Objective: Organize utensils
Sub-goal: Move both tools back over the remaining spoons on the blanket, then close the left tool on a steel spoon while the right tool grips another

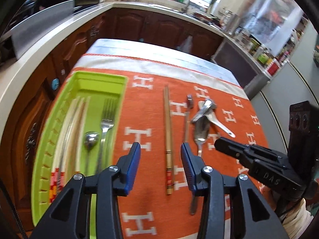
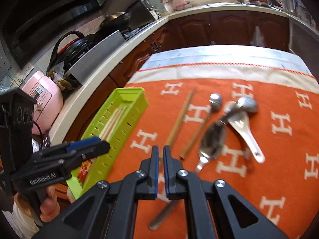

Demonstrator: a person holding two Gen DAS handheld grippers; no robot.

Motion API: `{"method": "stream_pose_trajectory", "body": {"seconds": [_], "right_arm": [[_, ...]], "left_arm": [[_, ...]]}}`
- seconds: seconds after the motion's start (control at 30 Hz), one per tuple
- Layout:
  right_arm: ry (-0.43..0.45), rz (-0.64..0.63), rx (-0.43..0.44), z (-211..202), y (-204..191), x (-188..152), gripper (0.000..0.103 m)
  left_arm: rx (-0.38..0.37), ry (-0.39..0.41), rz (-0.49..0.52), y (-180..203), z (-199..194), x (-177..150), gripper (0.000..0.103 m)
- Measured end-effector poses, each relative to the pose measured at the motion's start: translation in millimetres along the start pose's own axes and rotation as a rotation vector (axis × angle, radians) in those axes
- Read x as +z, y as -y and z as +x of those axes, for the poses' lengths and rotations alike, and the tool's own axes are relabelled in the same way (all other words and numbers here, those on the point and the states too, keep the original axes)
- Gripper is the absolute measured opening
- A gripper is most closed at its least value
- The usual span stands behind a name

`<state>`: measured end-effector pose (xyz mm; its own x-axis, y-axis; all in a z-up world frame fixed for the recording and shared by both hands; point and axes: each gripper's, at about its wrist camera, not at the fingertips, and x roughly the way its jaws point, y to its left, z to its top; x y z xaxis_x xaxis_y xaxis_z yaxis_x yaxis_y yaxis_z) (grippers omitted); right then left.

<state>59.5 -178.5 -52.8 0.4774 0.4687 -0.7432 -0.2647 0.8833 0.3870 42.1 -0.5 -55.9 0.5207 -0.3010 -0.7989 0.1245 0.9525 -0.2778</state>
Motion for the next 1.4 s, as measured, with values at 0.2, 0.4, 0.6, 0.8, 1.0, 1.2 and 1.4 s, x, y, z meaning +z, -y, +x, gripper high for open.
{"method": "stream_pose_trajectory", "body": {"seconds": [0.2,0.4,0.6,0.8,1.0,1.2,1.4], "right_arm": [[0.023,0.043,-0.046,-8.6,26.6,-10.7,0.005],[0.008,0.099,-0.06,0.2,53.2,-11.9,0.015],[-0.007,0.131,-0.053,18.9,70.3,-6.3,0.017],[-0.027,0.127,-0.048,41.6,75.0,-0.3,0.017],[-0.002,0.113,-0.022,51.4,74.2,1.5,0.017],[0.034,0.082,-0.035,56.3,69.7,2.4,0.007],[0.061,0.138,0.04,47.6,78.2,-0.2,0.002]], "left_arm": [[-0.036,-0.018,0.049,30.3,20.6,0.8,0.04],[-0.04,-0.047,0.072,42.9,50.6,5.0,0.04],[-0.061,-0.114,0.071,45.1,83.4,10.8,0.042],[-0.067,-0.122,0.072,46.3,95.7,18.5,0.05],[-0.092,-0.104,0.055,42.5,92.9,28.3,0.05],[-0.095,-0.086,0.026,37.7,91.7,40.1,0.05],[-0.114,-0.061,0.044,48.3,95.1,50.5,0.047]]}}
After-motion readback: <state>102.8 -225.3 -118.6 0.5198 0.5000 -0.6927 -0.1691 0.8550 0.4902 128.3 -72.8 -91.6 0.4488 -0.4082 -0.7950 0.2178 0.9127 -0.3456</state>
